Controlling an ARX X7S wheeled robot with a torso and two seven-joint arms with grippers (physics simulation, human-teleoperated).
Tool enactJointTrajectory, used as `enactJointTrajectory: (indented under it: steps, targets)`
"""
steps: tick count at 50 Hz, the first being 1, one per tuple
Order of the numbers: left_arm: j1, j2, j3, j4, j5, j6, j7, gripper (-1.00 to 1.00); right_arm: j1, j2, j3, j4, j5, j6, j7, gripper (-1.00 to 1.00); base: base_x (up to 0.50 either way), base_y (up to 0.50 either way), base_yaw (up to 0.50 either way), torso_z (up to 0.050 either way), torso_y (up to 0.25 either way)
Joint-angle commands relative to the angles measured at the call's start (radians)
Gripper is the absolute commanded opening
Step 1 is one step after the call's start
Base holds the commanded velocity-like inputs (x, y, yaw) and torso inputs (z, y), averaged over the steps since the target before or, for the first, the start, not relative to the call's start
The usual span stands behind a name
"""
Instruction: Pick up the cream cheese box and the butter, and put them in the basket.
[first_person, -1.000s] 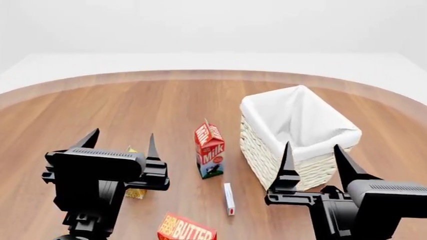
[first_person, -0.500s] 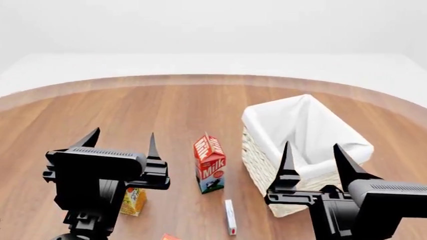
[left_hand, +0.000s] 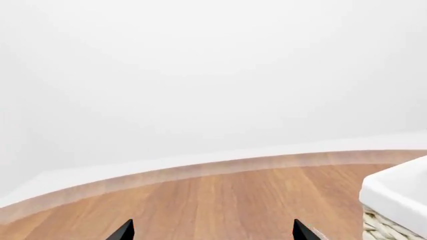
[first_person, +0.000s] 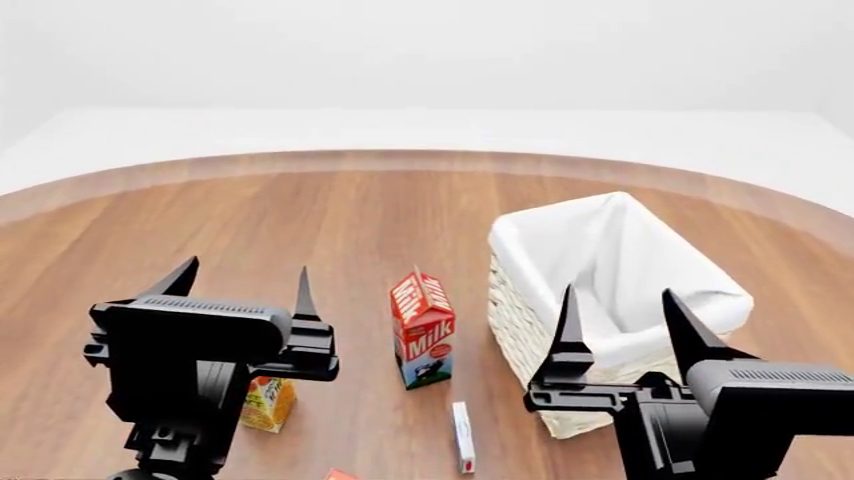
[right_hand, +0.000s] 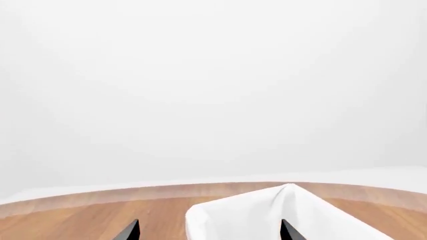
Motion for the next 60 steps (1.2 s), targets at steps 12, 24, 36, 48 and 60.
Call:
enactJointTrajectory:
  steps: [12, 24, 36, 48, 60]
  targets:
    - [0.000, -0.010, -0.012, 0.001, -0.020, -0.002, -0.008, 1.00, 0.034, 0.021, -0.040, -0.010, 0.006, 0.062, 0.017, 1.00, 0.04, 0.00, 0.00, 0.000, 0.000]
    - [0.000, -0.017, -0.037, 0.015, -0.037, -0.012, -0.012, 1.00, 0.151, 0.010, -0.047, -0.048, 0.090, 0.280, 0.066, 1.00, 0.00, 0.00, 0.00, 0.000, 0.000]
    - [0.000, -0.027, -0.062, 0.033, -0.054, -0.032, -0.018, 1.00, 0.297, -0.008, -0.125, -0.093, 0.109, 0.504, 0.148, 1.00, 0.00, 0.00, 0.00, 0.000, 0.000]
    - [0.001, -0.044, -0.103, 0.074, -0.080, -0.077, -0.036, 1.00, 0.368, -0.051, -0.144, -0.118, 0.157, 0.622, 0.190, 1.00, 0.00, 0.00, 0.00, 0.000, 0.000]
    - [0.010, -0.083, -0.156, 0.094, -0.140, -0.086, -0.074, 1.00, 0.449, -0.108, -0.158, -0.103, 0.204, 0.749, 0.242, 1.00, 0.00, 0.00, 0.00, 0.000, 0.000]
